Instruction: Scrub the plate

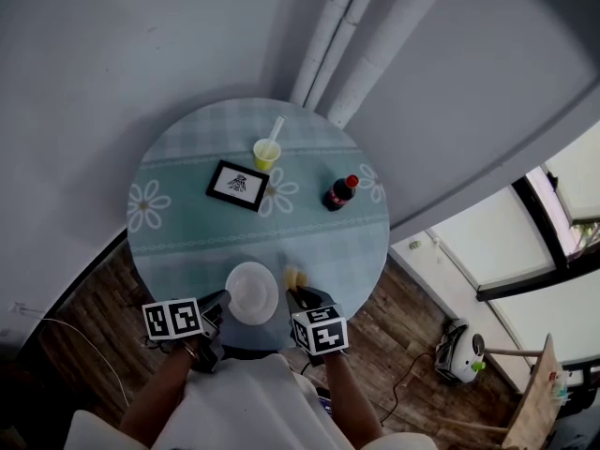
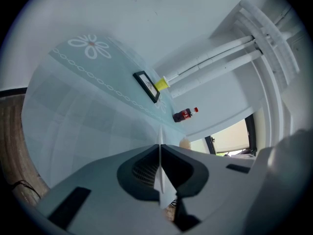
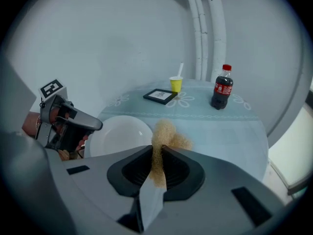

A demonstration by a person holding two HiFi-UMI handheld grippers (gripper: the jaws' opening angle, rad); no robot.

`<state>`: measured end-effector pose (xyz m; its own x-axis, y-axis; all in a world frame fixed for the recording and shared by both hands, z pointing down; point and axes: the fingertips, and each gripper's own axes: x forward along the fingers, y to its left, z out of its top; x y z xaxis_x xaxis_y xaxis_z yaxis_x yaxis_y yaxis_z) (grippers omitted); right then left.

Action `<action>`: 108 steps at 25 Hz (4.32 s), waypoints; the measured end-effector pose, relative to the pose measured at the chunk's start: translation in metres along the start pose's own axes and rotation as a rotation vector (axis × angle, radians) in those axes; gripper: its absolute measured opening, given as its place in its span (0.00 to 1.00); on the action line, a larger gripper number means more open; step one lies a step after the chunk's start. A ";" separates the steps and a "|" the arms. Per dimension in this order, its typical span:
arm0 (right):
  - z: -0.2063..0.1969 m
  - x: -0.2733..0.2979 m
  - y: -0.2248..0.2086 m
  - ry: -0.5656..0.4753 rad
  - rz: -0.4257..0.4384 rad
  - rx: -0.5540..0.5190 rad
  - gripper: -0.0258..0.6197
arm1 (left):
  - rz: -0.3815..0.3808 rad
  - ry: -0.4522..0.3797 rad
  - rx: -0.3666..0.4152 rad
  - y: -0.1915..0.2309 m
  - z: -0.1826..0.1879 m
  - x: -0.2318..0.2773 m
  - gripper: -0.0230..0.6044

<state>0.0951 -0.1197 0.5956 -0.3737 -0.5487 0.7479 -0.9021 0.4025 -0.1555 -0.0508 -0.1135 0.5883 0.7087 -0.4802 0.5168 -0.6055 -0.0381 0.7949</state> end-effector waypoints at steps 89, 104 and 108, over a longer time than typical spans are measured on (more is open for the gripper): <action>0.020 -0.089 0.030 -0.241 -0.066 0.056 0.34 | 0.246 0.018 0.070 0.066 -0.011 0.018 0.08; 0.015 -0.085 0.036 -0.225 -0.074 0.046 0.34 | 0.342 -0.028 0.060 0.072 -0.003 0.004 0.21; 0.017 -0.085 0.036 -0.236 -0.079 0.059 0.34 | 0.359 -0.080 0.137 0.060 0.009 -0.011 0.23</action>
<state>0.0912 -0.0709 0.5154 -0.3353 -0.7353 0.5890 -0.9390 0.3119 -0.1451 -0.0983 -0.1182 0.6277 0.4154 -0.5510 0.7237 -0.8565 0.0308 0.5151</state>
